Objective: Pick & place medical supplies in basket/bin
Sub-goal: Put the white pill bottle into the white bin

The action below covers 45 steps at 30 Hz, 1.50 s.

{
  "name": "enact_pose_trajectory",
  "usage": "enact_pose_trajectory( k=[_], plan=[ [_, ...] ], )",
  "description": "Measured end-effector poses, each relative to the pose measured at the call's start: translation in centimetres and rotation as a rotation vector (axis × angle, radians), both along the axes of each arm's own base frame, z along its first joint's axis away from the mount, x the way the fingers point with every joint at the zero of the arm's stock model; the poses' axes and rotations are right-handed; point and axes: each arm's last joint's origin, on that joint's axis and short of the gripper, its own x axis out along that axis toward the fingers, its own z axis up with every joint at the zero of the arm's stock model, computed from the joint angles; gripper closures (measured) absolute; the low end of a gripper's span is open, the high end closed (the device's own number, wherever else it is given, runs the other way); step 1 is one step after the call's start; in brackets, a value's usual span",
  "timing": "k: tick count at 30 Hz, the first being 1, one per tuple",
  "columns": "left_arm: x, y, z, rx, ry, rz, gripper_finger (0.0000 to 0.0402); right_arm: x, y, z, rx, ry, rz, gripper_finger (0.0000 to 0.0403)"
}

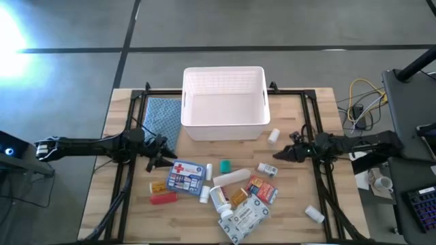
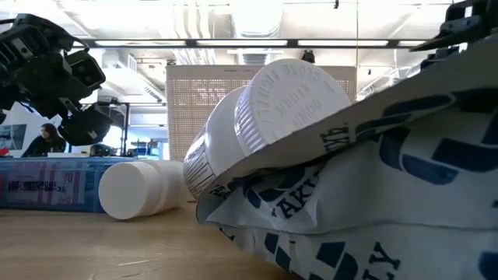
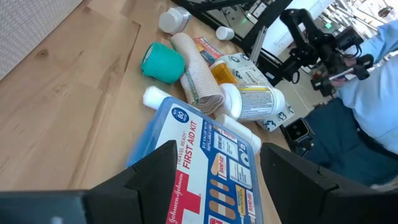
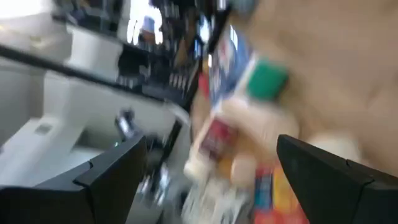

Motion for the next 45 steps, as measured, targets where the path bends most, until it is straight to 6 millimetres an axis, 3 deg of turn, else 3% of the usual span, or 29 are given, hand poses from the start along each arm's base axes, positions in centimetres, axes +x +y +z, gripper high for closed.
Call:
enact_pose_trajectory(
  k=[5,11,17,26,31,35,41,45],
  plan=[
    [0.0,0.0,0.0,0.000,0.000,0.000,0.0190,0.3,0.7,-0.1,0.039,0.294,0.141,0.0053],
    [0.0,0.0,0.0,0.000,0.000,0.000,0.0190,0.9,1.3,3.0,-0.060,0.649,0.192,0.0053],
    [0.0,0.0,0.0,0.000,0.000,0.000,0.0190,3.7,2.4,5.5,-0.120,0.962,0.214,0.0053],
    [0.0,0.0,0.0,0.000,0.000,0.000,0.0190,7.7,7.6,4.8,-0.130,1.462,0.487,0.0053],
    [0.0,0.0,0.0,0.000,0.000,0.000,0.0190,9.0,12.1,4.4,-0.130,1.558,0.658,0.0053],
    [0.0,0.0,0.0,0.000,0.000,0.000,0.0190,8.8,15.0,4.3,-0.126,1.611,0.718,0.0053],
    [0.0,0.0,0.0,0.000,0.000,0.000,0.0190,6.4,17.0,3.6,-0.092,1.713,0.684,0.0053],
    [0.0,0.0,0.0,0.000,0.000,0.000,0.0190,4.9,17.8,3.0,-0.025,1.659,0.653,0.0053]
  ],
)
